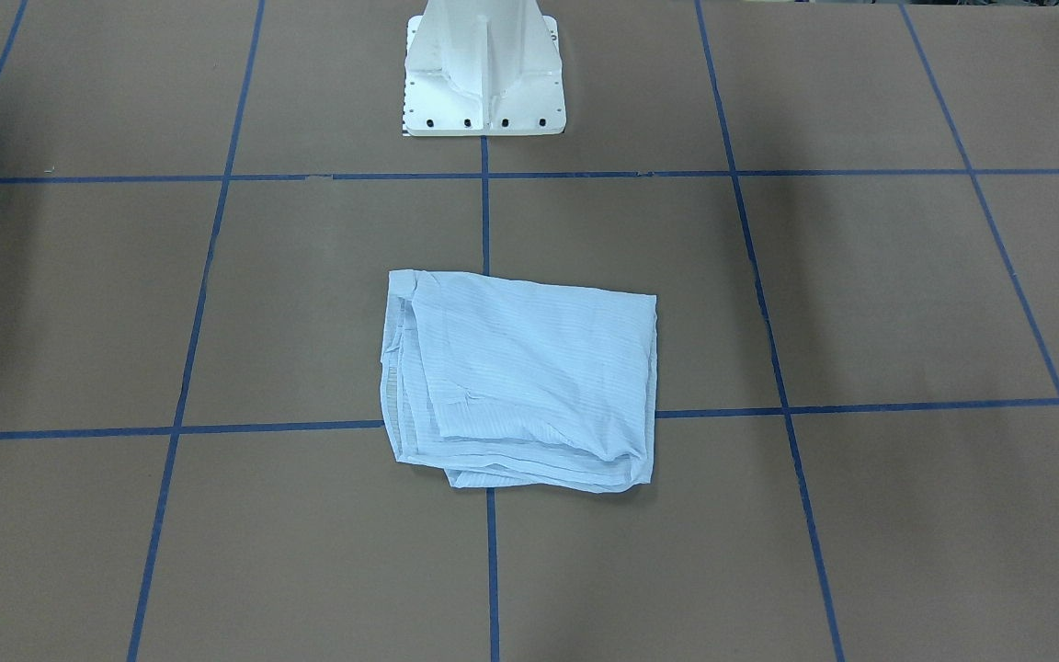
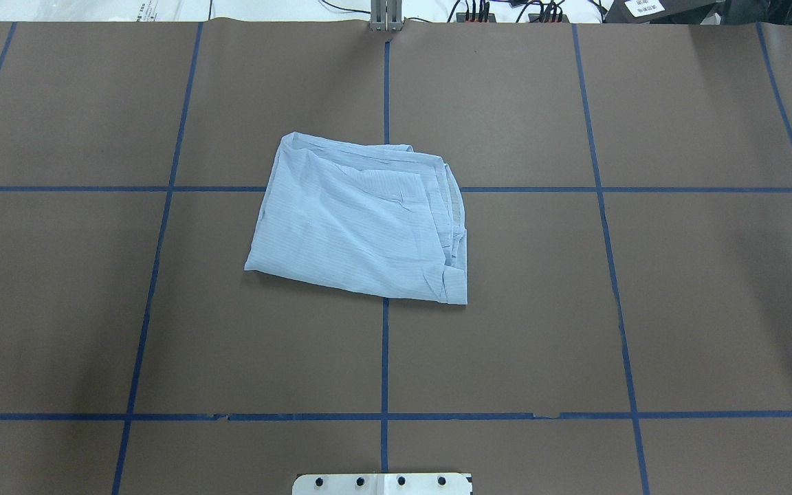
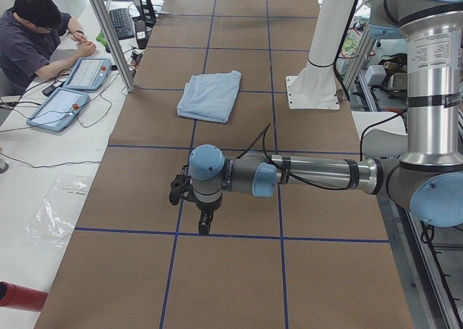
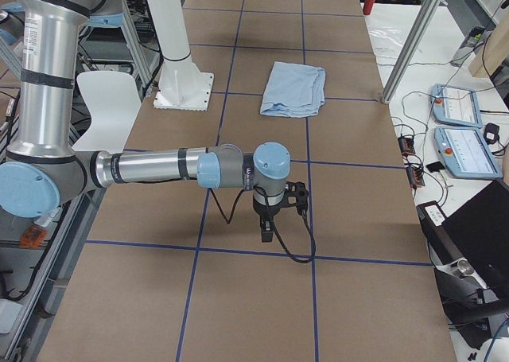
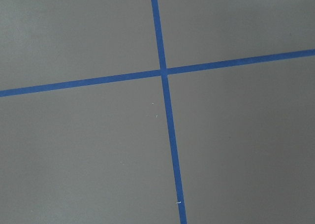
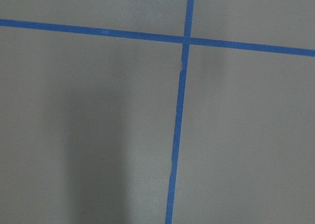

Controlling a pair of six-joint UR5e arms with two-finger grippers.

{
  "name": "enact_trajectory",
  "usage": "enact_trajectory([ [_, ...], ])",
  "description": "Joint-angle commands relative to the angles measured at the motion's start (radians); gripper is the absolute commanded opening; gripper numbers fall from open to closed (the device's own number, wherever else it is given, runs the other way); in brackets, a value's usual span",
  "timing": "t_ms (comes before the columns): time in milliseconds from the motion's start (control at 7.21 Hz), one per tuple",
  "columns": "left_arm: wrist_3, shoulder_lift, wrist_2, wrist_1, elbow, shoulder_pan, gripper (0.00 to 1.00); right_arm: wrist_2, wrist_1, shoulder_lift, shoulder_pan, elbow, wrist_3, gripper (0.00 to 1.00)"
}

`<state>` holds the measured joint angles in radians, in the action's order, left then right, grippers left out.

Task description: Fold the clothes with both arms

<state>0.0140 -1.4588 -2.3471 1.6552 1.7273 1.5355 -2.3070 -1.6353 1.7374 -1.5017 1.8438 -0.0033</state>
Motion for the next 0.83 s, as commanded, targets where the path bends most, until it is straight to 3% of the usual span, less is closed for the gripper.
enact_trajectory([
  [0, 0.000, 0.002, 0.000, -0.002, -0.003, 0.002, 1.00, 0.003, 0.000, 0.001, 0.000, -0.001, -0.001, 1.00],
  [693, 0.001, 0.014, 0.026, -0.002, -0.003, 0.005, 1.00, 0.004, 0.000, 0.001, 0.000, -0.020, 0.000, 1.00],
])
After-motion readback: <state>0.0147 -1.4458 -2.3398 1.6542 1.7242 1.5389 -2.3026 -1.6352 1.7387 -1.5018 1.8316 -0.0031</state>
